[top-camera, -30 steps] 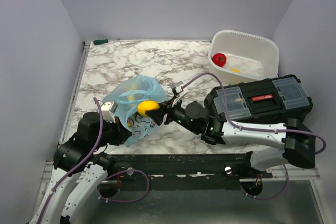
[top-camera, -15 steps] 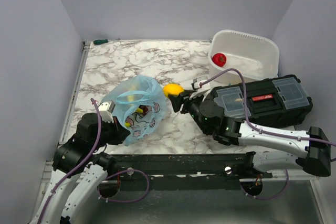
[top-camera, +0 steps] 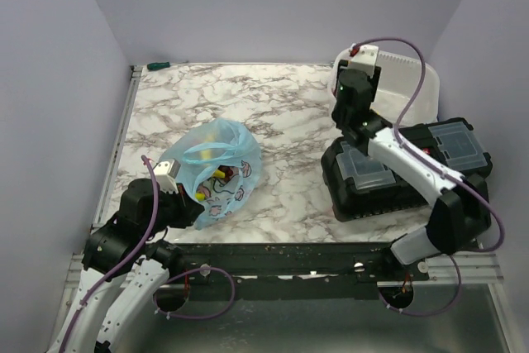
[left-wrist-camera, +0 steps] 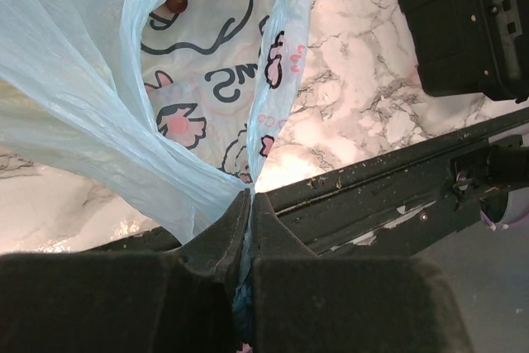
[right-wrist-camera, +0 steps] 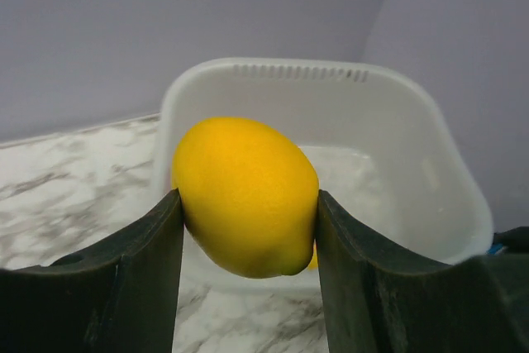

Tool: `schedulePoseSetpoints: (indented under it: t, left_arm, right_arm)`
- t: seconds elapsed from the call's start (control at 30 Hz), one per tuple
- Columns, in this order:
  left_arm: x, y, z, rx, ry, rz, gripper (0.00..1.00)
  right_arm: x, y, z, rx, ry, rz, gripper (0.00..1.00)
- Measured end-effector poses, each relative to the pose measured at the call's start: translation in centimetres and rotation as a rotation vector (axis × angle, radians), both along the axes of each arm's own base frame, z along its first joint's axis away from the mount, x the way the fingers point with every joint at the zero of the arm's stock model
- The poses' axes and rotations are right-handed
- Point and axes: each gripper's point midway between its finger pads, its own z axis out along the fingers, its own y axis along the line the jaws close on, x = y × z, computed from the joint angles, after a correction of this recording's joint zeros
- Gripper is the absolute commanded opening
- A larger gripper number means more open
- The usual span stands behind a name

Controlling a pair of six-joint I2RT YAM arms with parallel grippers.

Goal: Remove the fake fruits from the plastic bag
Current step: Place the fake fruit in the bin.

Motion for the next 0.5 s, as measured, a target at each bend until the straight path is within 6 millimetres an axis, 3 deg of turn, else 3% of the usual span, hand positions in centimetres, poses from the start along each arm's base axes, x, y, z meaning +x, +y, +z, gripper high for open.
schedulePoseSetpoints:
  t: [0.13,0.27,0.37,0.5]
  left_arm:
    - [0.0,0.0,-0.1,0.001,0.002,0.0,0.0]
    - [0.0,0.0,-0.1,0.001,0.002,0.001,0.0]
    - [0.0,0.0,-0.1,0.0,0.003,0.002,0.0]
    - [0.1,0.1,-0.1,0.001,0.004,0.01,0.0]
  right_arm:
    - [6.4,-5.5,-1.7,-0.059,0.113,-0.16,0.01]
    - [12.0,-9.6,-5.7,-0.073,0.264,-0.233,0.01]
    - [14.2,-11.7,-10.3,-0.085,0.406,-0.253,0.01]
    - [15.0,-12.9,-15.8,-0.091,0.576,-0.241,0.01]
